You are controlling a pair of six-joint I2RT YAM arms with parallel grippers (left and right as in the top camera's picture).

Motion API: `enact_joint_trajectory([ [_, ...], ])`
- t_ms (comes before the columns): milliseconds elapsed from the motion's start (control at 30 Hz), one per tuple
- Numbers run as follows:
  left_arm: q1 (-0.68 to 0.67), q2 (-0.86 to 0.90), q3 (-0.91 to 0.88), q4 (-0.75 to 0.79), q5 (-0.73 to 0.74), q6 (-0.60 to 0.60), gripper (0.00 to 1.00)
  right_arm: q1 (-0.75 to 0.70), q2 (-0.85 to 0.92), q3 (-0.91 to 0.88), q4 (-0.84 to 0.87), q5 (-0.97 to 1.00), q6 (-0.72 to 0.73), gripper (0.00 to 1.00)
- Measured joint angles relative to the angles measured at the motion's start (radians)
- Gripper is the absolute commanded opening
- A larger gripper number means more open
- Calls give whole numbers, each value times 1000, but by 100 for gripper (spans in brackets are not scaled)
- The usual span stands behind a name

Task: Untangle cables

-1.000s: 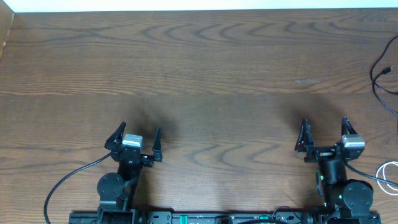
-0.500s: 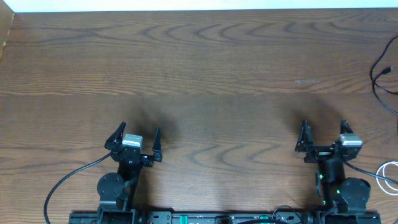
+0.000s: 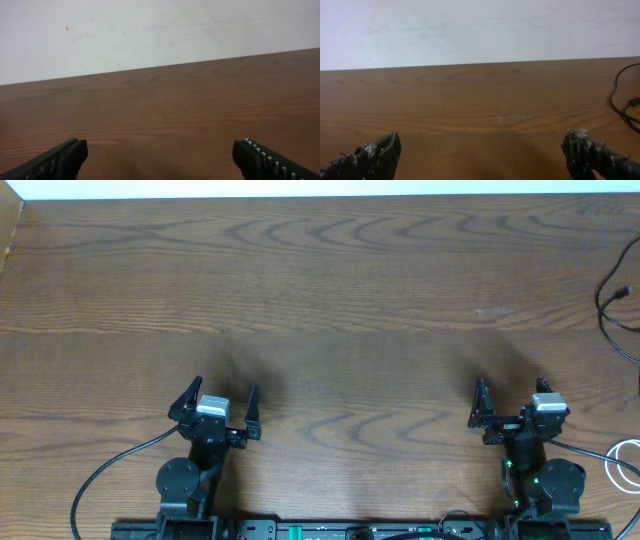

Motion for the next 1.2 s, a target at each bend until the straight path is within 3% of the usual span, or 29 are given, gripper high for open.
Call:
enact_joint_trajectory([
  [1200,0,0,0,0,0,0,98,0,0,0,-1,7,18,99],
])
